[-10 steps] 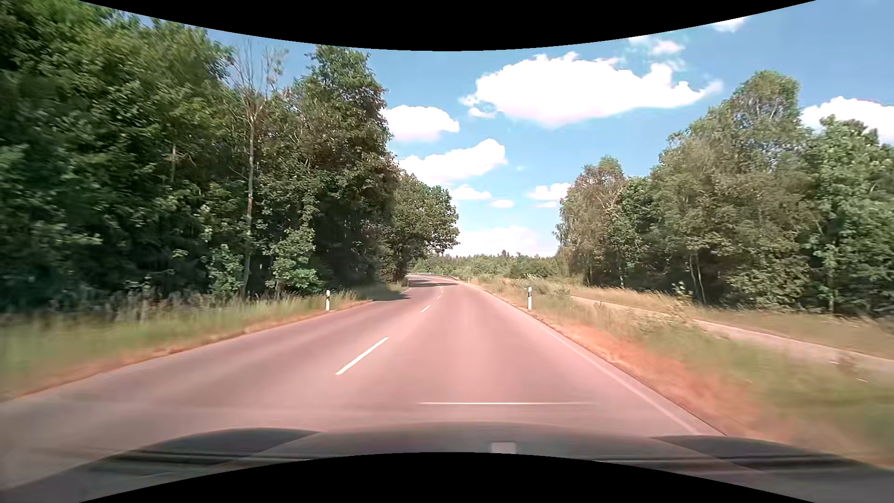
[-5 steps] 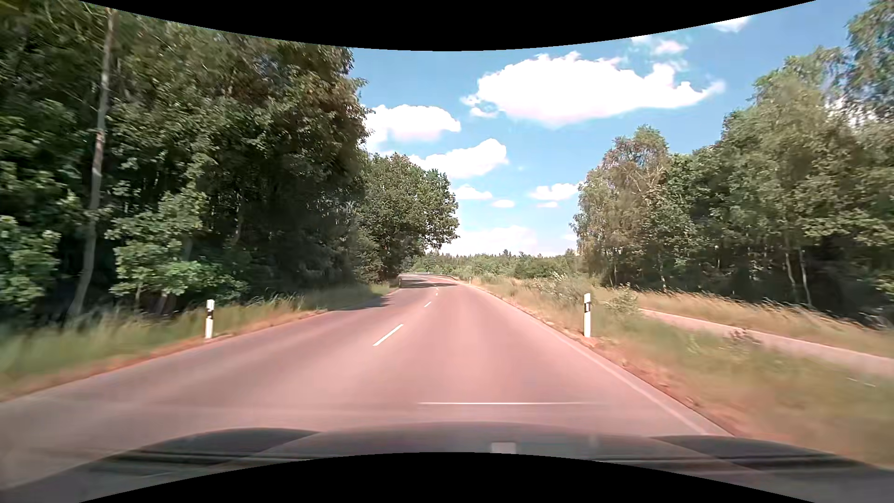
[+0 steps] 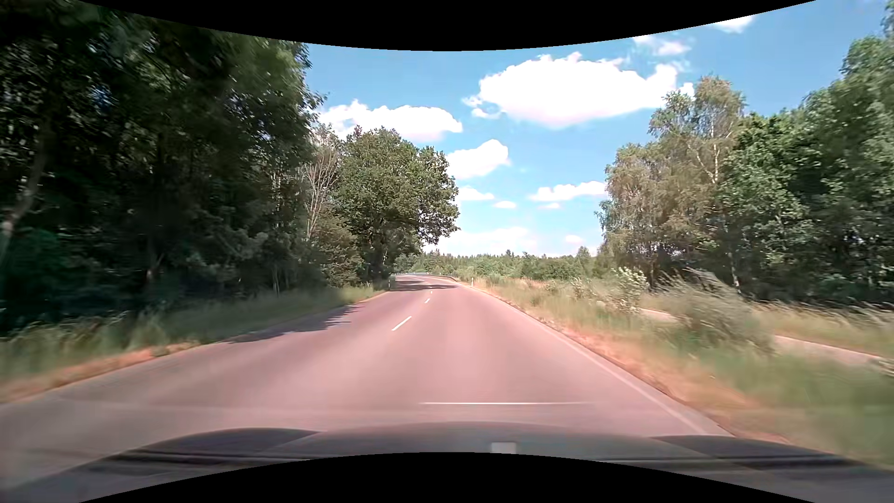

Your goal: Follow the waypoints while adhering to traffic rules and regulations

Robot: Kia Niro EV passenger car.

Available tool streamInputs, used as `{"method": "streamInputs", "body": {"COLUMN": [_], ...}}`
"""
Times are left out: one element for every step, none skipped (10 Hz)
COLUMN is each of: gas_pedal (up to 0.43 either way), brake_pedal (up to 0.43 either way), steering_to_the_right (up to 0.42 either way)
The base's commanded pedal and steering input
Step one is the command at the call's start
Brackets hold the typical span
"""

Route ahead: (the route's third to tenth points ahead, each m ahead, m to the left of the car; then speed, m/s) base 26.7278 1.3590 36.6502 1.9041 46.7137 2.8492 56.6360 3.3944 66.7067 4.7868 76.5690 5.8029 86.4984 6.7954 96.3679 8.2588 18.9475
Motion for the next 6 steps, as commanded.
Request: {"method": "streamInputs", "body": {"gas_pedal": [0.209, 0.209, 0.209, 0.209, 0.209, 0.209], "brake_pedal": [0.000, 0.000, 0.000, 0.000, 0.000, 0.000], "steering_to_the_right": [-0.006, -0.006, -0.007, -0.008, -0.008, -0.008]}}
